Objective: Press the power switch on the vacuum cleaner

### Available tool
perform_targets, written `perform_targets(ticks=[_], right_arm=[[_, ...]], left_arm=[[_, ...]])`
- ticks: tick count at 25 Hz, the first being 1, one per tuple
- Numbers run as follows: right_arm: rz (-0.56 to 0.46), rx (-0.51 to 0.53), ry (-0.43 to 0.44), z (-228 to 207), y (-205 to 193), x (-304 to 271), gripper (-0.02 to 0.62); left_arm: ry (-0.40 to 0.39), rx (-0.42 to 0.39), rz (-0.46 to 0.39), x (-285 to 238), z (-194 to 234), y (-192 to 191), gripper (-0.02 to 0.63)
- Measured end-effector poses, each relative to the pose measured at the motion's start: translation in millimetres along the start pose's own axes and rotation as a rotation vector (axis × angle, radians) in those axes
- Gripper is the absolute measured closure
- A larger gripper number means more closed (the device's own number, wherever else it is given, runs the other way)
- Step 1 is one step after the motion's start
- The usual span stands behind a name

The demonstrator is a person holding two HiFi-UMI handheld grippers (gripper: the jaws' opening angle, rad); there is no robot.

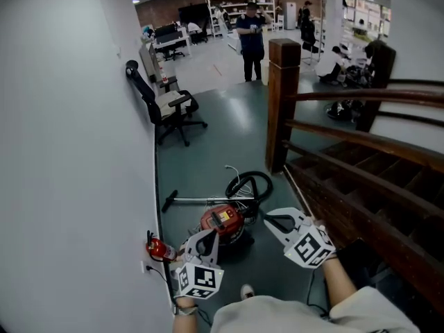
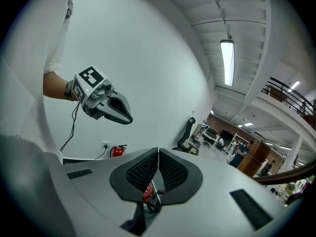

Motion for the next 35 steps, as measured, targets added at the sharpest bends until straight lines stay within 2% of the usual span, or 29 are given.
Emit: perform_targets(ticks=[6,16,25,35], right_arm=[[0.020,0.003,-0.004,-13,6,-36,0.565],[0.017,0.010,0.000,-30,12,-67,0.565],[0.005,0.018,0.023,-57,8,-97,0.565],[0.025,0.065,0.087,-96,-12,-149,0.565]], left_arm=[[-0.039,-0.015,0.001,-20,24,-15,0.606],[-0.017,-0.009,0.007,-38,51,-33,0.606],[-0.023,0.007,0.055,-61,60,-53,0.606],[0.008,0.061,0.122,-117,80,-80,0.606]])
Point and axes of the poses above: the fingertips, and each gripper's own axes: x backward along the fingers, z to its left, y out of its top, the point moved 3 cm from there along x, backward along the fingers, and after that the axes turned 11 degrees about -x, right-handed, at the moved point
